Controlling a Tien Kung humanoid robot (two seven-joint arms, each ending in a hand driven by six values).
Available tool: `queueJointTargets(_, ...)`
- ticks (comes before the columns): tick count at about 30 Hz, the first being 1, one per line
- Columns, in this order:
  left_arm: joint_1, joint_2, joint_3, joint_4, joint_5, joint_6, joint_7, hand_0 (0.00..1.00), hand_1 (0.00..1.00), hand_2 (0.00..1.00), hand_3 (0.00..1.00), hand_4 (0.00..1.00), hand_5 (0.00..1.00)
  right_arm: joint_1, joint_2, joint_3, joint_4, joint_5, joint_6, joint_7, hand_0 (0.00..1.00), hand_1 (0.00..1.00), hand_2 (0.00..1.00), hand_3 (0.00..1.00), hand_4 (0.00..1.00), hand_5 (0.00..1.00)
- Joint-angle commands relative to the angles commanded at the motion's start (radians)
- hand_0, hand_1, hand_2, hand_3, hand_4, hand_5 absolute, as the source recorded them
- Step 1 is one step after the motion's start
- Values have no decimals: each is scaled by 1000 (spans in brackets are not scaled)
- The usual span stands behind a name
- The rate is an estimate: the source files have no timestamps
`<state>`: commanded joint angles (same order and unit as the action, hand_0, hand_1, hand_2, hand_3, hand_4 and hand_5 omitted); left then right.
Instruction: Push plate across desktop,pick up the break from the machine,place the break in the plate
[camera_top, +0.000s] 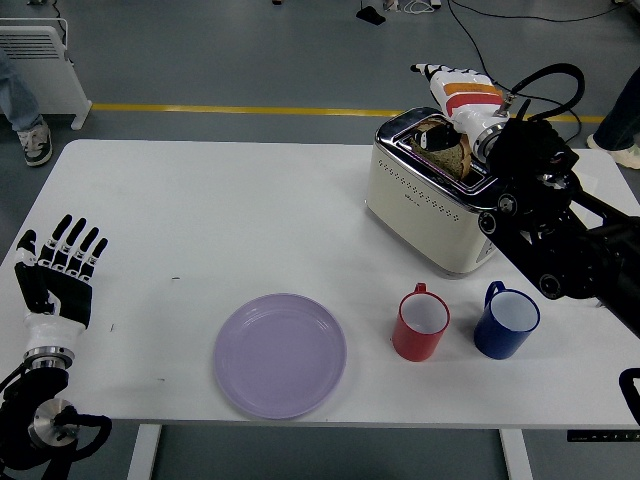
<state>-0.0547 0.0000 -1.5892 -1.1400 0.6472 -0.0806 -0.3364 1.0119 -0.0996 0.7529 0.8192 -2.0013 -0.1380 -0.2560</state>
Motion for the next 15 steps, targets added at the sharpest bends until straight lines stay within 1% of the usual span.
queueJointTargets(2, -1, 0, 1, 1, 0, 0, 0, 783, 763, 772, 737, 570, 998, 24, 22, -16, -48, -2, 8, -2, 900, 872, 912, 936, 782, 187)
queueJointTargets(3, -1, 0, 2, 1, 0, 0, 0, 783, 762, 772, 737, 569, 998, 33, 30, -21, -67, 0, 10, -3, 866, 838, 867, 909, 776, 195)
queueJointTargets(8, -2, 0, 13, 4, 0, 0, 0, 783, 762, 772, 737, 569, 998, 55, 55, -31, -128, -16, 23, -7, 866, 838, 867, 909, 776, 195)
queueJointTargets(9, -2, 0, 15, 5, 1, 0, 0, 783, 762, 771, 737, 567, 998, 58, 59, -34, -138, -11, 25, -7, 804, 784, 776, 869, 769, 199)
queueJointTargets(14, -1, 0, 19, 8, 0, -1, 1, 783, 762, 771, 737, 567, 998, 73, 84, -61, -195, 19, 28, -1, 804, 784, 776, 869, 769, 199)
queueJointTargets(15, -1, 0, 21, 8, 0, -1, 1, 784, 762, 770, 736, 564, 998, 77, 89, -66, -208, 26, 26, 1, 791, 767, 755, 856, 763, 204)
